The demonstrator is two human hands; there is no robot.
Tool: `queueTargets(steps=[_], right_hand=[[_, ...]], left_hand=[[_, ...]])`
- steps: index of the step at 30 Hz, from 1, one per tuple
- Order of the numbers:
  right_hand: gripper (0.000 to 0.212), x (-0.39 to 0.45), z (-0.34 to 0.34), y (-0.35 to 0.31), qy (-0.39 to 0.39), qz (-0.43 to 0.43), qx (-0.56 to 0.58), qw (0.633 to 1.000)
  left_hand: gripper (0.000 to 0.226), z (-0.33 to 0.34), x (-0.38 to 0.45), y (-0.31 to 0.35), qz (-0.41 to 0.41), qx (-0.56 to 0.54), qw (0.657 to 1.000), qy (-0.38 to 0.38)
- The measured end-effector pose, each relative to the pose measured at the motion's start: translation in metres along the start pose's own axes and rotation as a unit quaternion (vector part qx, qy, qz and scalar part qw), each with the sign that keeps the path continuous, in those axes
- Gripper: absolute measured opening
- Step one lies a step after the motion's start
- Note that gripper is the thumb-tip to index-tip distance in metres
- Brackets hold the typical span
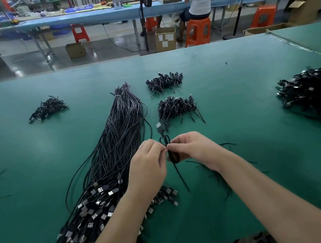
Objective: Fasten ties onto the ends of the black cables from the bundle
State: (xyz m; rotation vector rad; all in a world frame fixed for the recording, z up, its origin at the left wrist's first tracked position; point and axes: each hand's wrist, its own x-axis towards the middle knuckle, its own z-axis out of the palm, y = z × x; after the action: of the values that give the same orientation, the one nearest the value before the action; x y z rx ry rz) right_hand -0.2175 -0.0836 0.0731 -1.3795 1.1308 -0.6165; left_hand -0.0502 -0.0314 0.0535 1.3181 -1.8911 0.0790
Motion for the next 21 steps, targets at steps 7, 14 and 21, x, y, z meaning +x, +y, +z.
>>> queueTargets(steps=[7,14,21], right_hand=[[0.012,0.0,-0.007,-0.002,-0.046,0.047,0.075,0.995],[0.024,-0.007,-0.008,0.002,-0.004,-0.109,-0.122,0.987],[0.016,-0.004,-0.001,0.001,0.004,-0.045,-0.085,0.995]], left_hand=[[0.011,0.001,-0.006,0.002,-0.025,-0.017,0.999,-0.025],[0.024,-0.001,0.006,-0.007,-0.432,-0.402,0.798,-0.127],[0.015,0.0,0.004,-0.002,-0.148,-0.074,0.982,-0.09]])
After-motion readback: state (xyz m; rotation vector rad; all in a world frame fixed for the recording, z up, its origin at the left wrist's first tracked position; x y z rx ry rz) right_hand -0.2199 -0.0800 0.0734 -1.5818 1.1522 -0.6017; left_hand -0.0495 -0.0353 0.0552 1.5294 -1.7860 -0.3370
